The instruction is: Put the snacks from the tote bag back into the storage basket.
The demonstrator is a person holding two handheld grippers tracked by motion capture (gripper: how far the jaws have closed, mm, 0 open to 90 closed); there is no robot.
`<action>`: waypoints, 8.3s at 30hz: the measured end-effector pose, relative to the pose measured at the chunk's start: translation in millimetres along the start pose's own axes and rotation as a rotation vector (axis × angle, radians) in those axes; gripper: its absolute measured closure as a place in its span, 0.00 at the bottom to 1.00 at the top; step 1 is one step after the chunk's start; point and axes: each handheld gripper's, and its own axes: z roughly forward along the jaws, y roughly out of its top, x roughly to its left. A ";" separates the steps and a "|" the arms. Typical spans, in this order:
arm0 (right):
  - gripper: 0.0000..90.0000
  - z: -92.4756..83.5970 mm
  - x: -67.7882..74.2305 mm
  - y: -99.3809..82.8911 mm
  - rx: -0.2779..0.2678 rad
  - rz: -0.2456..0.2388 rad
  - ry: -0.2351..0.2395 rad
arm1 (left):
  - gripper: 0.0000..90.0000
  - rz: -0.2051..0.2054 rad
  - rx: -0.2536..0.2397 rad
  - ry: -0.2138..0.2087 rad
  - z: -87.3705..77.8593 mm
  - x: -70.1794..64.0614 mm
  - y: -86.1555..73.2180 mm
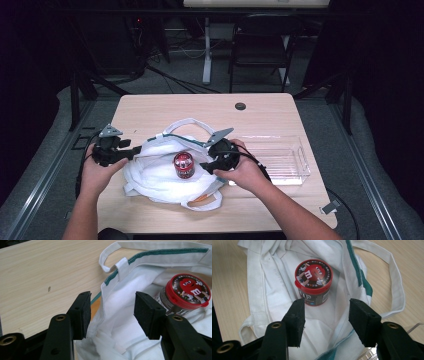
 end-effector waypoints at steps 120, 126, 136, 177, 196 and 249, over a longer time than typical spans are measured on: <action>0.27 121.8 14.5 50.4 0.249 0.022 0.011 | 0.51 0.021 0.035 -0.005 11.8 -1.4 -2.7; 0.27 121.4 14.8 49.9 0.246 0.024 0.009 | 0.51 0.015 0.027 0.002 12.5 -1.7 -3.3; 0.27 122.3 13.0 49.7 0.251 0.036 0.022 | 0.51 0.015 0.026 0.003 12.6 -1.7 -3.2; 0.27 88.5 31.8 71.0 0.213 -0.030 0.009 | 0.51 0.018 0.032 -0.002 10.9 -0.4 -2.9; 0.27 58.9 37.3 81.6 0.185 -0.042 0.009 | 0.51 0.012 0.028 -0.001 10.4 -0.5 -2.9; 0.27 -39.9 6.1 57.4 0.159 -0.005 -0.049 | 0.51 0.005 0.026 0.006 7.9 2.1 -3.9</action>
